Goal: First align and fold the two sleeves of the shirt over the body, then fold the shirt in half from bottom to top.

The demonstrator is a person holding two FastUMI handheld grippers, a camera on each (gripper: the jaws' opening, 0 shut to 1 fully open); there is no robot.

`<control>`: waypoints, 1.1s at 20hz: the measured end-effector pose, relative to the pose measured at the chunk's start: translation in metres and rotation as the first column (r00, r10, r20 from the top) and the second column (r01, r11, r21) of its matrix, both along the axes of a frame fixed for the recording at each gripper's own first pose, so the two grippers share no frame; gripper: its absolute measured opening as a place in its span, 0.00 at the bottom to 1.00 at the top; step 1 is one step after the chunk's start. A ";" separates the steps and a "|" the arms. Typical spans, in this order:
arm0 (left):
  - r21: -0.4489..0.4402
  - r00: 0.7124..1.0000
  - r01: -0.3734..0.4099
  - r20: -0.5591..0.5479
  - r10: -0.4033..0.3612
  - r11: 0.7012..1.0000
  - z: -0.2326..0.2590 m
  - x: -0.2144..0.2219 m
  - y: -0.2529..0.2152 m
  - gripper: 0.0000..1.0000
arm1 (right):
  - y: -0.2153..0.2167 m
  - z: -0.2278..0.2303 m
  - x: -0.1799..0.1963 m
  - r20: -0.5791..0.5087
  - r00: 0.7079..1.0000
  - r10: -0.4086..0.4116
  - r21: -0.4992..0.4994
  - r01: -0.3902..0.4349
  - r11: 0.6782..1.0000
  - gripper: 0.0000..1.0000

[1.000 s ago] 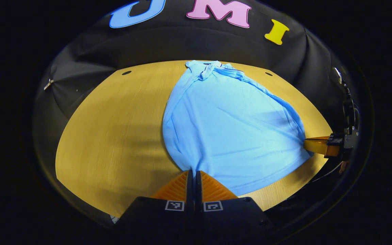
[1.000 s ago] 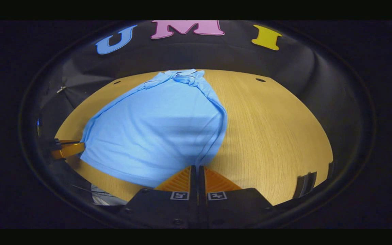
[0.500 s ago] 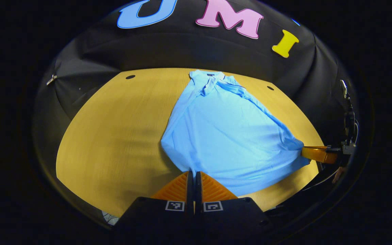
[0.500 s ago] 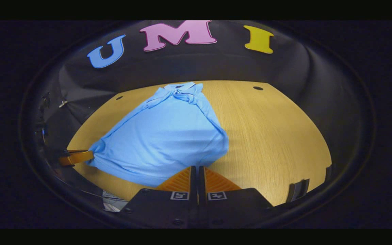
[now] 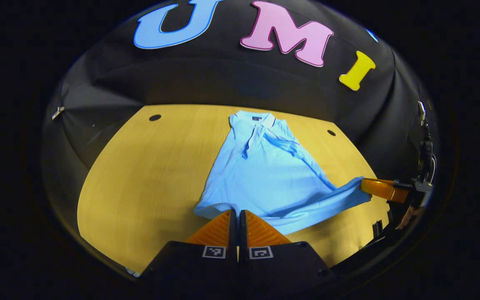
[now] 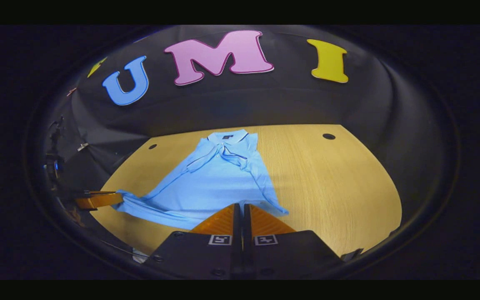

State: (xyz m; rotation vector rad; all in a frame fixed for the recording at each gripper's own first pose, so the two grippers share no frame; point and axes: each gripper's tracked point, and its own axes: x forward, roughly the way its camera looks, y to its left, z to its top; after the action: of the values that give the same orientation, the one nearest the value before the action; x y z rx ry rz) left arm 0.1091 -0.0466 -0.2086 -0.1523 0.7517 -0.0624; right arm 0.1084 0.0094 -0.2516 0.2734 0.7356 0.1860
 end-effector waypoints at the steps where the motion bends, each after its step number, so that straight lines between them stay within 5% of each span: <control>1: -0.002 1.000 -0.001 0.029 0.001 1.000 0.014 0.025 -0.001 0.06 | 0.000 0.005 0.017 0.015 1.000 0.002 0.008 -0.003 1.000 0.02; 12: 0.064 0.981 -0.017 0.194 0.004 0.998 0.054 0.226 0.027 0.06 | -0.003 0.039 0.230 0.212 0.977 0.009 -0.021 -0.004 1.000 0.05; 13: 0.068 0.980 -0.017 0.199 0.003 0.998 0.052 0.241 0.030 0.06 | -0.003 0.038 0.246 0.222 0.975 0.006 -0.022 -0.002 1.000 0.10; 15: 0.086 0.978 -0.010 0.208 -0.008 0.996 0.049 0.270 0.035 0.06 | -0.002 0.032 0.275 0.233 0.972 0.008 -0.030 -0.001 1.000 0.00; 22: 0.121 0.964 -0.005 0.263 -0.027 0.993 0.004 0.382 0.056 0.06 | -0.005 -0.015 0.377 0.268 0.963 0.003 -0.096 0.023 0.995 0.05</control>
State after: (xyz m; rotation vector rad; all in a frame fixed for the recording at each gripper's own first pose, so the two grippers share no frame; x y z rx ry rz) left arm 0.4915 0.0093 -0.2050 -0.0232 0.4876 -0.0463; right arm 0.4851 0.0041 -0.2669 0.1541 0.4730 0.1728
